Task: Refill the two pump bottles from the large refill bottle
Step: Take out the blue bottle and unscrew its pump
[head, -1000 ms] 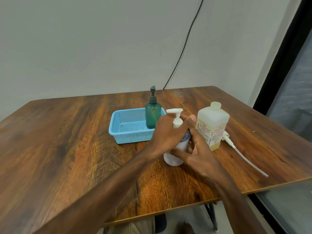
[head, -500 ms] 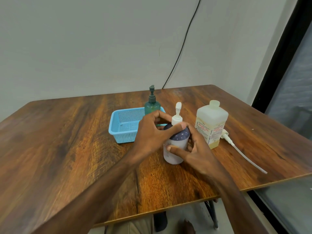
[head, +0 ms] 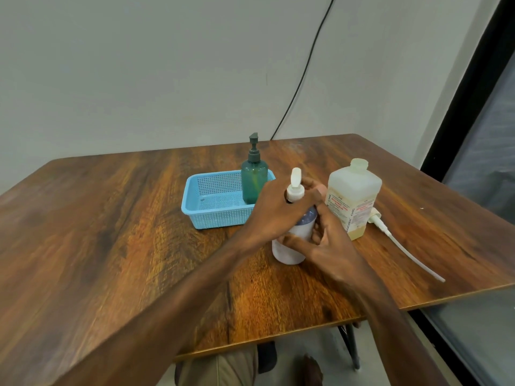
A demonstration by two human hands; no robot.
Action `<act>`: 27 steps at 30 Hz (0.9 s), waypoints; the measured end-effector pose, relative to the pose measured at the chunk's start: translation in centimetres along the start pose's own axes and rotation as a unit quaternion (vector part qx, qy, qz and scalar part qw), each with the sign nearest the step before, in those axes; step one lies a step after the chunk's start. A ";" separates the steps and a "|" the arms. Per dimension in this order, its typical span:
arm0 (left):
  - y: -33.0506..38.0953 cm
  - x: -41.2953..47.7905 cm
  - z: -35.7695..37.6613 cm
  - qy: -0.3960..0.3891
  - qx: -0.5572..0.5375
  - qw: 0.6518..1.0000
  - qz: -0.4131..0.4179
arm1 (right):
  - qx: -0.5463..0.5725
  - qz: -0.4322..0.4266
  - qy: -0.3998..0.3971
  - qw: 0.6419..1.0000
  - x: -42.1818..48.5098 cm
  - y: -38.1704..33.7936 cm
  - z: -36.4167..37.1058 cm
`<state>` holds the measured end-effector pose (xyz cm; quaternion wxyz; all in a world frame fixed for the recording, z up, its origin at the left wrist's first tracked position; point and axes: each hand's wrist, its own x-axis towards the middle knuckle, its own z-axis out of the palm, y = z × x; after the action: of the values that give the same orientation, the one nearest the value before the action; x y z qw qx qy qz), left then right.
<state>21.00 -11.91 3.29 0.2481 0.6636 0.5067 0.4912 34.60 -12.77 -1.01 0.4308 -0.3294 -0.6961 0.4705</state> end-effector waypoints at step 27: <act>-1.7 -2.8 -1.6 0.016 0.014 1.000 -0.021 | -0.029 0.008 0.002 1.000 -0.2 -0.7 -0.2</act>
<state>18.82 -14.14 1.39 0.2408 0.6481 0.5318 0.4891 34.88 -13.11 -0.38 0.4189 -0.3485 -0.7058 0.4528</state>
